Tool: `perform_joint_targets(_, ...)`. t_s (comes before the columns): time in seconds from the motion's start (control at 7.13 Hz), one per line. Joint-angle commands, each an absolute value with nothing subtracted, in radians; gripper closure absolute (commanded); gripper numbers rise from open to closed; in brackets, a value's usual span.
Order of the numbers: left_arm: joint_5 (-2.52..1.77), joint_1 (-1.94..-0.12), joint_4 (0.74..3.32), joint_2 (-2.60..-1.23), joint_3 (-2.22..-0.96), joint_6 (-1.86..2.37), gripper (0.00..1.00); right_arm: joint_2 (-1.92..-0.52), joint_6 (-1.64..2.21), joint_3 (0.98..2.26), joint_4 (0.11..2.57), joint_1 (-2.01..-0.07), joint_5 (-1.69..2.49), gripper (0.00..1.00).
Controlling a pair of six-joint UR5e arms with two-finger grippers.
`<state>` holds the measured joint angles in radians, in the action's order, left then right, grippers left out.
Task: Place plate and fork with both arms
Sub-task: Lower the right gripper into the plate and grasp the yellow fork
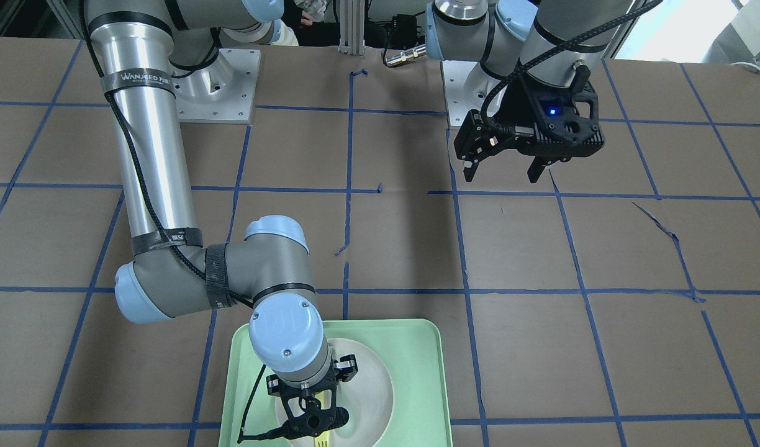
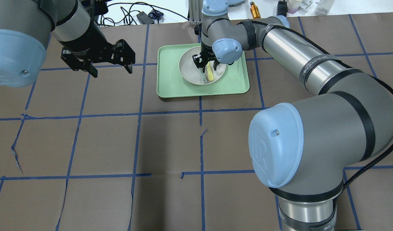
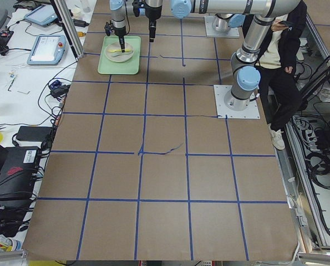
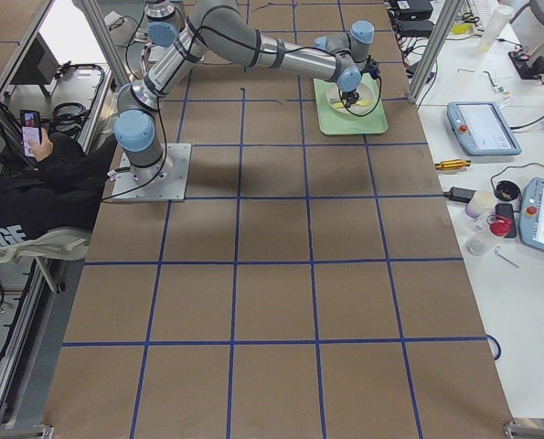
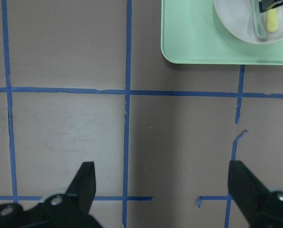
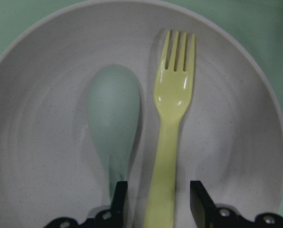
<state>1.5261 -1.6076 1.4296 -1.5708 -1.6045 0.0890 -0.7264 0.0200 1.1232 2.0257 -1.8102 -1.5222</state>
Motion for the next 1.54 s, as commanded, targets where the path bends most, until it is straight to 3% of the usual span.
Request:
perform_joint_targets(0.0,1.526,-1.608,1.43,-1.571,-1.605,0.087,0.0,-0.723,0.025,1.109,2.026,-1.81,-1.52,0.45)
perform_joint_targets(0.28,1.526,-1.608,1.43,-1.571,-1.605,0.089,0.0,-0.724,0.025,1.108,2.028,-1.807,-1.522,0.56)
perform_joint_targets(0.84,1.526,-1.608,1.43,-1.571,-1.605,0.089,0.0,-0.709,0.025,1.115,2.031,-1.804,-1.52,0.57)
perform_joint_targets(1.12,1.525,-1.608,1.43,-1.571,-1.605,0.089,0.0,-0.709,0.029,1.12,2.031,-1.804,-1.522,0.86)
perform_joint_targets(1.26,1.526,-1.608,1.43,-1.571,-1.605,0.09,0.0,-0.71,0.047,1.117,2.031,-1.804,-1.522,0.95)
perform_joint_targets(1.4,1.525,-1.608,1.43,-1.571,-1.605,0.091,0.0,-0.719,0.054,1.112,2.029,-1.804,-1.522,0.97)
